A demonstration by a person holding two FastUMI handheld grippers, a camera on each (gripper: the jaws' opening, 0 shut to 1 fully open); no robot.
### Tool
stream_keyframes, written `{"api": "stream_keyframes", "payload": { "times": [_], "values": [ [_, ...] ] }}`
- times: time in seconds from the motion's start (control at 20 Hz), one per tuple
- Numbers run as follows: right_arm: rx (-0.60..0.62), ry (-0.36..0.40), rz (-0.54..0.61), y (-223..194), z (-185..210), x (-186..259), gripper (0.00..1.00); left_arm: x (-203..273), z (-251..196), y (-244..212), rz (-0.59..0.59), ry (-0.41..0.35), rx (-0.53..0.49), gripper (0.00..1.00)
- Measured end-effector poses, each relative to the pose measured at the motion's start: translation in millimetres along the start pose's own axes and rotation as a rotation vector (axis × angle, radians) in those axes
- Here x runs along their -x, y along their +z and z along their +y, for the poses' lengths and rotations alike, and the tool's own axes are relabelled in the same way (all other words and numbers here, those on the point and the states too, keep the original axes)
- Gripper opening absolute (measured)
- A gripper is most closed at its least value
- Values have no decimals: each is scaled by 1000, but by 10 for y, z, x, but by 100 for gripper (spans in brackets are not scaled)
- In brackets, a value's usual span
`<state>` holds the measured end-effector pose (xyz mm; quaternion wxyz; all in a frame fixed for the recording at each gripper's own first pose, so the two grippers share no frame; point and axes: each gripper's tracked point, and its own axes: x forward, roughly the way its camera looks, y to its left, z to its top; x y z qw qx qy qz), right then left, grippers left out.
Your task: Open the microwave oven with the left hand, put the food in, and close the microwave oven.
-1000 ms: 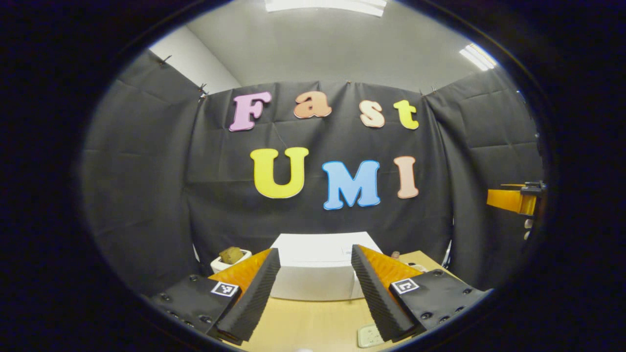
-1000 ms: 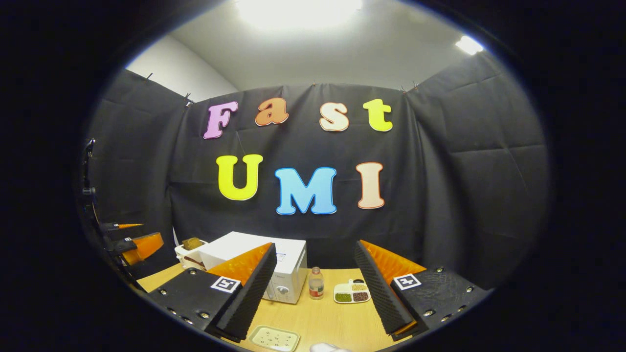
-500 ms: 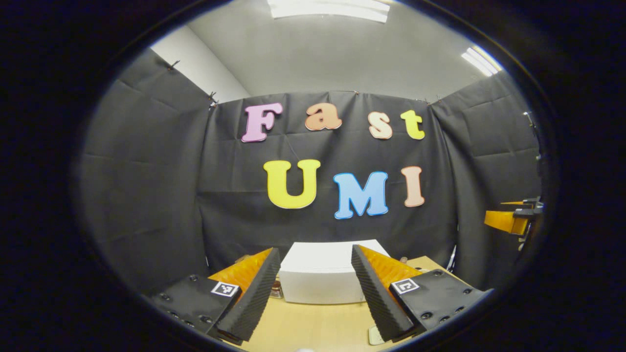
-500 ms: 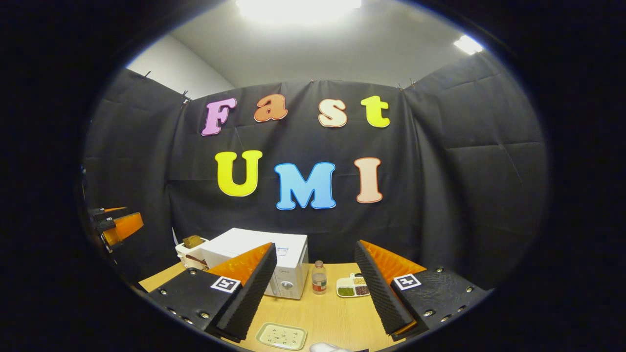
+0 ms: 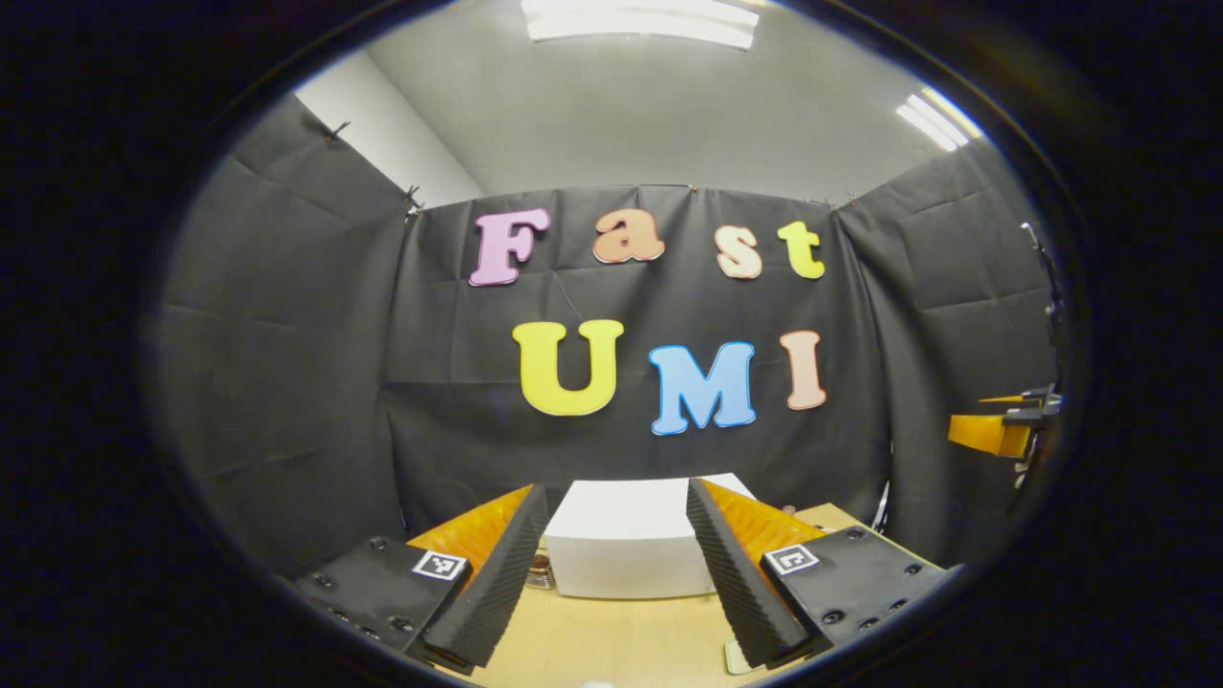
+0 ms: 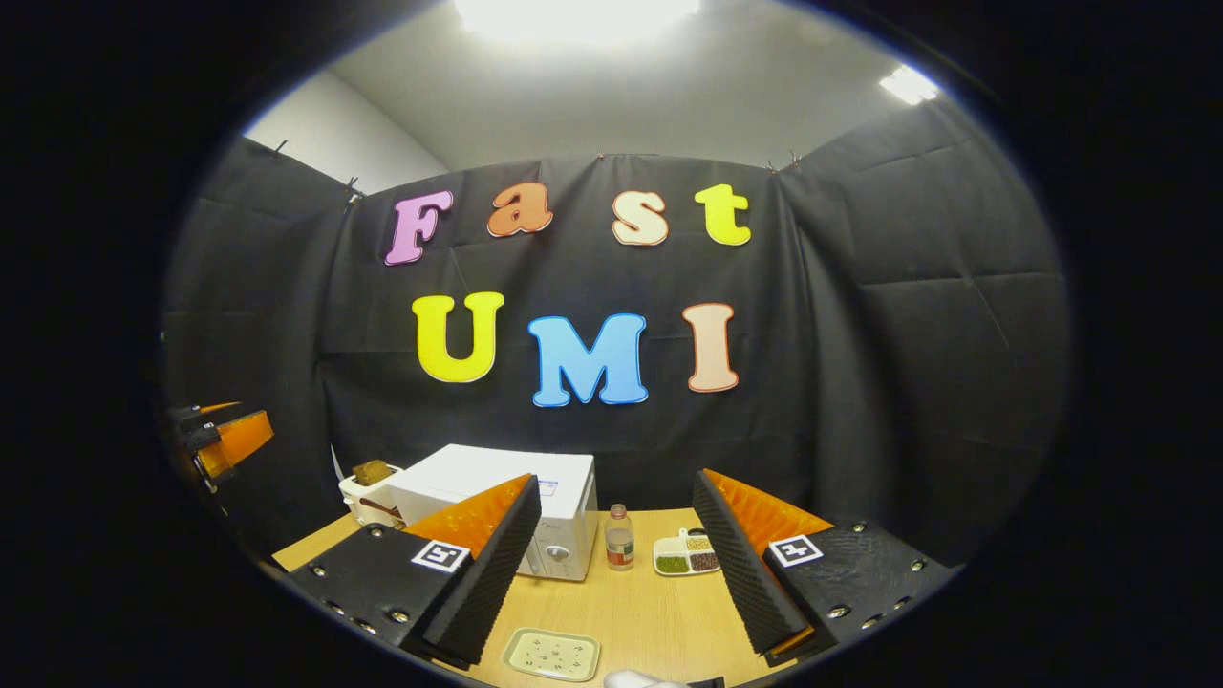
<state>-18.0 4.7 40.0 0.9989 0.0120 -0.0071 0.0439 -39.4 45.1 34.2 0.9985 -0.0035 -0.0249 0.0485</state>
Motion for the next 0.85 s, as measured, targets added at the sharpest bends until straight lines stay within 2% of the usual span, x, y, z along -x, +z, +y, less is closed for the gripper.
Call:
{"api": "stream_keyframes", "payload": {
  "times": [0.4, 0.45, 0.5, 0.85],
  "values": [
    [2, 9, 0, 38, 59, -73, 98, -82, 29, -26, 1, -2, 0, 100],
    [0, 12, -5, 52, 64, -79, 98, -94, 37, -44, 4, -1, 0, 97],
    [-3, 9, -10, 64, 71, -90, 98, -104, 30, -41, 4, -3, 1, 100],
    [0, 5, -6, 52, 163, -151, 98, -229, 51, -63, 5, -22, 0, 100]
  ]
}}
